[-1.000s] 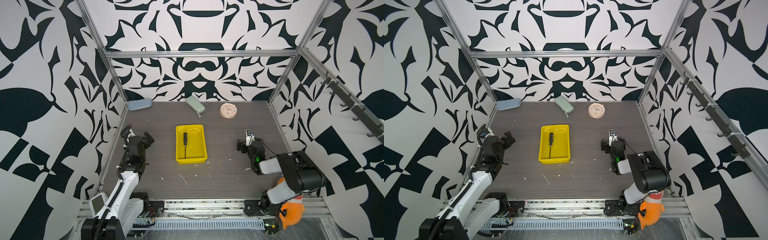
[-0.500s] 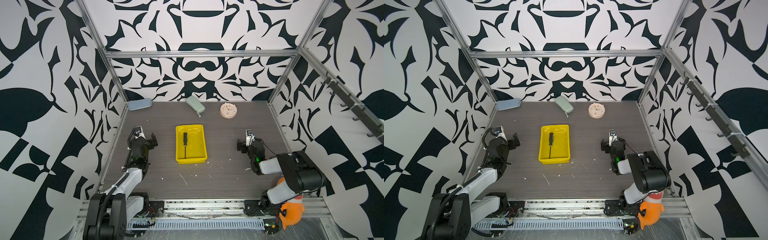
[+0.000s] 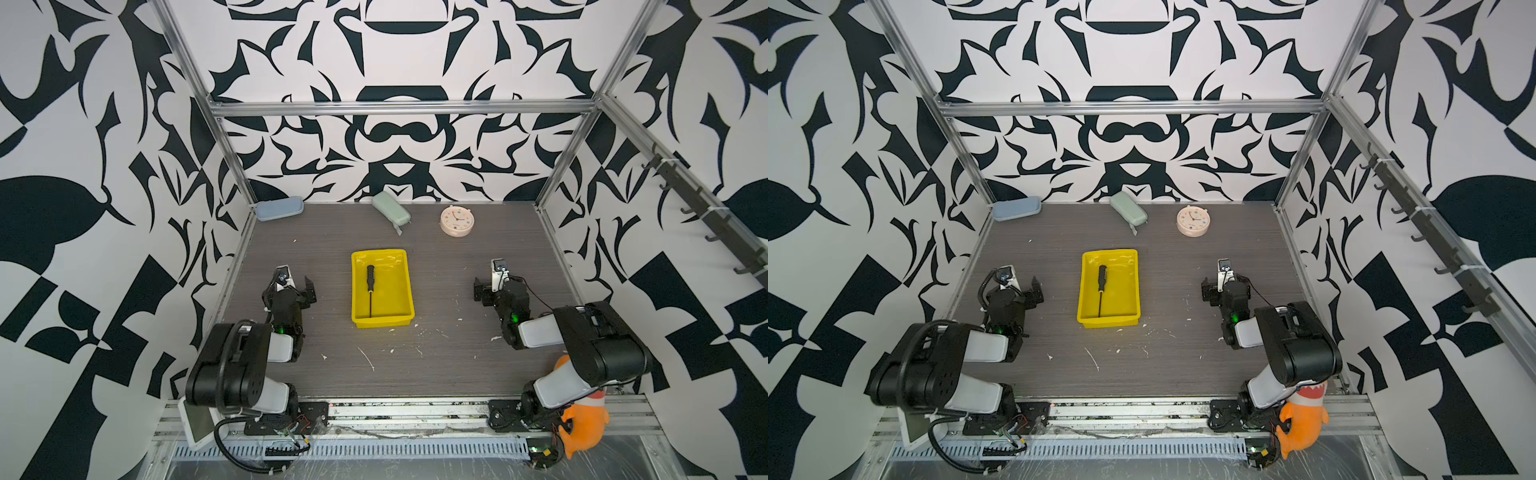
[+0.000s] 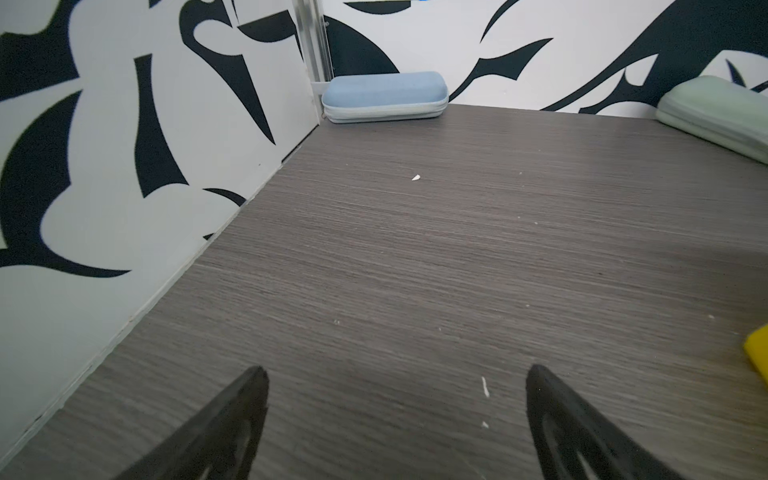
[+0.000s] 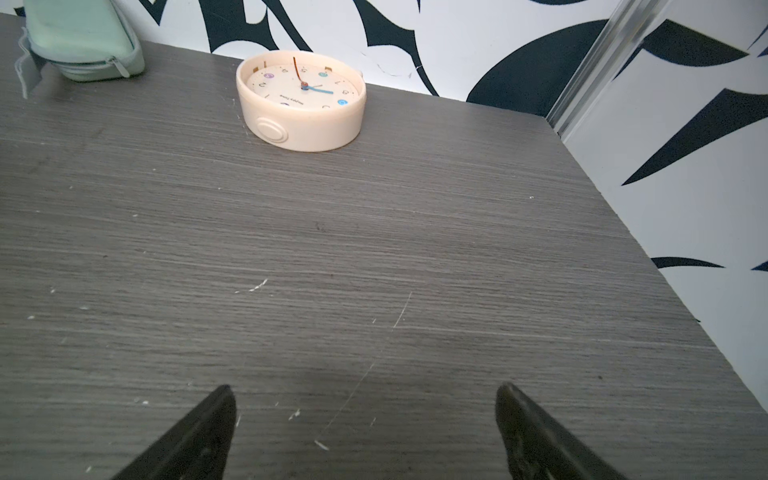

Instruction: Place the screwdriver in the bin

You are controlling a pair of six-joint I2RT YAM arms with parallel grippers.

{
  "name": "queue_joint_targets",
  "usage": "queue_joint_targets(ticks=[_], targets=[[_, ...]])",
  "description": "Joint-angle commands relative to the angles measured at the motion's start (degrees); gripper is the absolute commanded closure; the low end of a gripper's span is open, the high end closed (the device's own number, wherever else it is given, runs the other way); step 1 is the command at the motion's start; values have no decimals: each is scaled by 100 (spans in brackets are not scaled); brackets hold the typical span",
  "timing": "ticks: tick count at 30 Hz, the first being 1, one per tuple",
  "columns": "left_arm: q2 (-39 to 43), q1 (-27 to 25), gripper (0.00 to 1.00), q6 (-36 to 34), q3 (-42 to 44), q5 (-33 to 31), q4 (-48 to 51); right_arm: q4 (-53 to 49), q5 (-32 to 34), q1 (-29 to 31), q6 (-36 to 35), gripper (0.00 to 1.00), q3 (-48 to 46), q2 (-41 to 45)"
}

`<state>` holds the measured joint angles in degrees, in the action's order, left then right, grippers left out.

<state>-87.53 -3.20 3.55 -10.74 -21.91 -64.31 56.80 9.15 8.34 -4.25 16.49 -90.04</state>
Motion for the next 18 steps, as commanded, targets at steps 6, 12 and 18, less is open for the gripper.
queue_joint_targets(ticks=[6,12,18], targets=[[-160,55,1,84,-547,-239,183,35,-53,1,-1,1,149,81],[-232,108,1,76,-873,-153,674,12,-62,-7,-1,0,161,83],[-230,105,1,73,-868,-142,663,14,-72,-14,-3,1,161,79]])
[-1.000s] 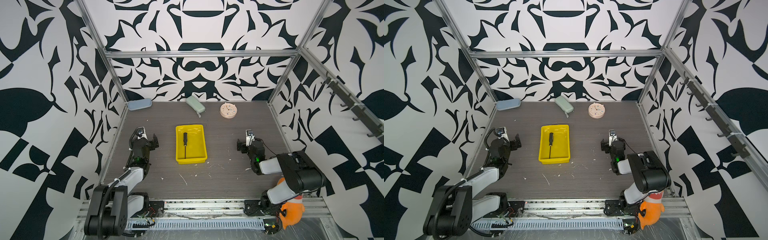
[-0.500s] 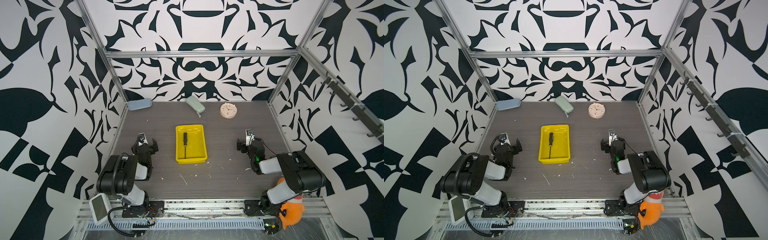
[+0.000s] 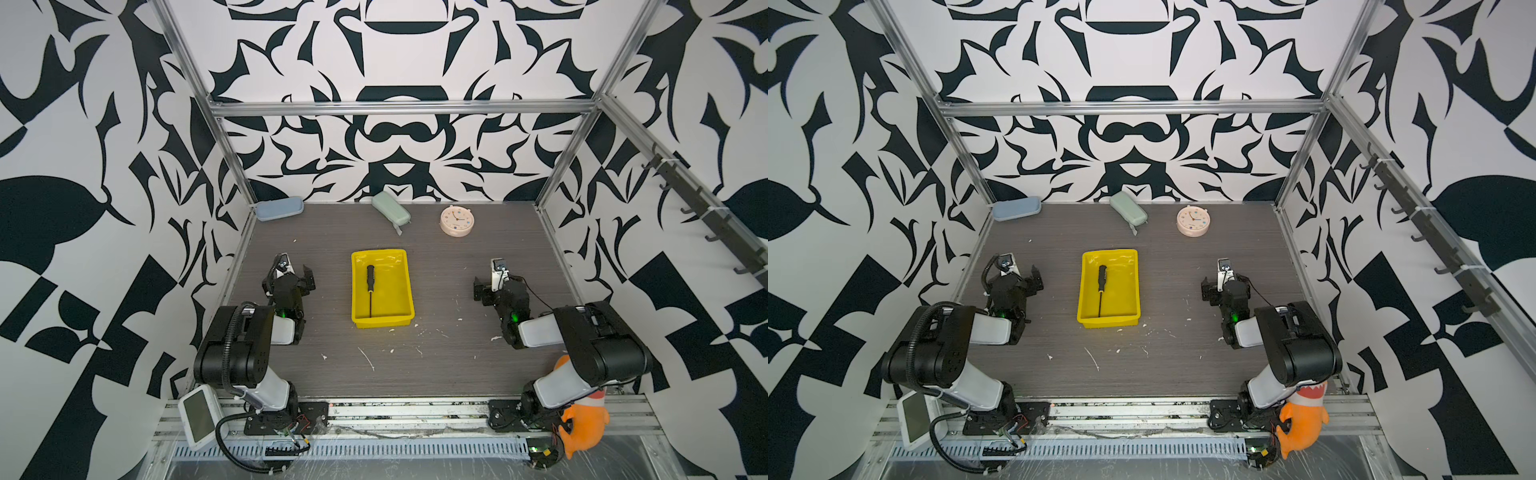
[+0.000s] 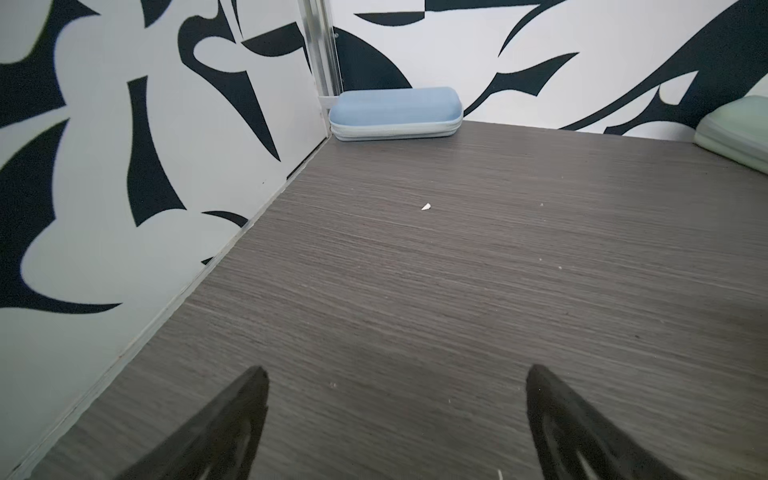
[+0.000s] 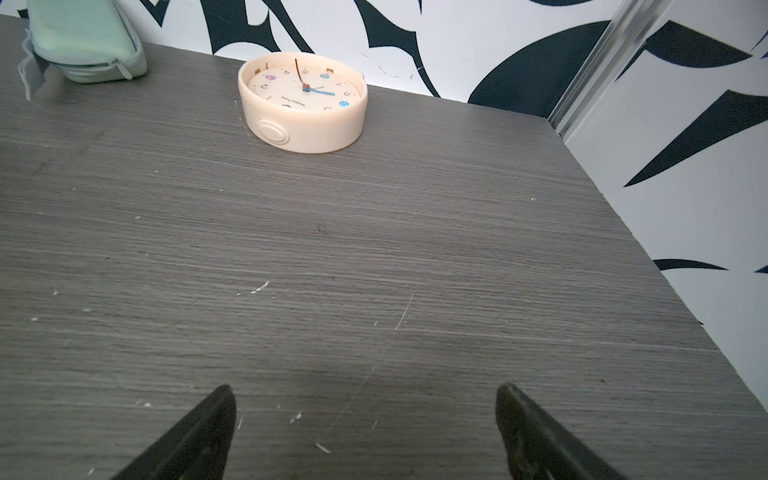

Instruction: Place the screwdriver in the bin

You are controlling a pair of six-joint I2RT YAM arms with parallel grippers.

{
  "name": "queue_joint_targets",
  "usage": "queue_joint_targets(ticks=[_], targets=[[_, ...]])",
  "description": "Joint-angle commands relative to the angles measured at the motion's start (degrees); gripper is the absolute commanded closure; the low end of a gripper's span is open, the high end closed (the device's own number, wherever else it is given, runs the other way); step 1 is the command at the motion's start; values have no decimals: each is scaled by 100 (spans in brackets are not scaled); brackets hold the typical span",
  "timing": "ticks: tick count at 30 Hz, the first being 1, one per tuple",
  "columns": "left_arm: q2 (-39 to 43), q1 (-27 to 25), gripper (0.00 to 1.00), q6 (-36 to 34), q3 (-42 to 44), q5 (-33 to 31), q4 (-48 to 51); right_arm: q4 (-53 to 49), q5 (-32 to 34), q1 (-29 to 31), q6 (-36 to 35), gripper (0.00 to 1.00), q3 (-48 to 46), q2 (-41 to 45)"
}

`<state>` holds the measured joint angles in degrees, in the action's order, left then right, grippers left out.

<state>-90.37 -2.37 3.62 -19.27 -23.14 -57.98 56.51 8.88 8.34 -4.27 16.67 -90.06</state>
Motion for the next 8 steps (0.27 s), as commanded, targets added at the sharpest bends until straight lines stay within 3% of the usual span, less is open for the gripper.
queue_joint_targets(ticks=[1,8], targets=[[54,22,1,67,-16,-25,32,43,-45,-16,-3,0,144,82],[53,23,1,69,-21,-20,31,8,-112,-63,67,1,163,81]])
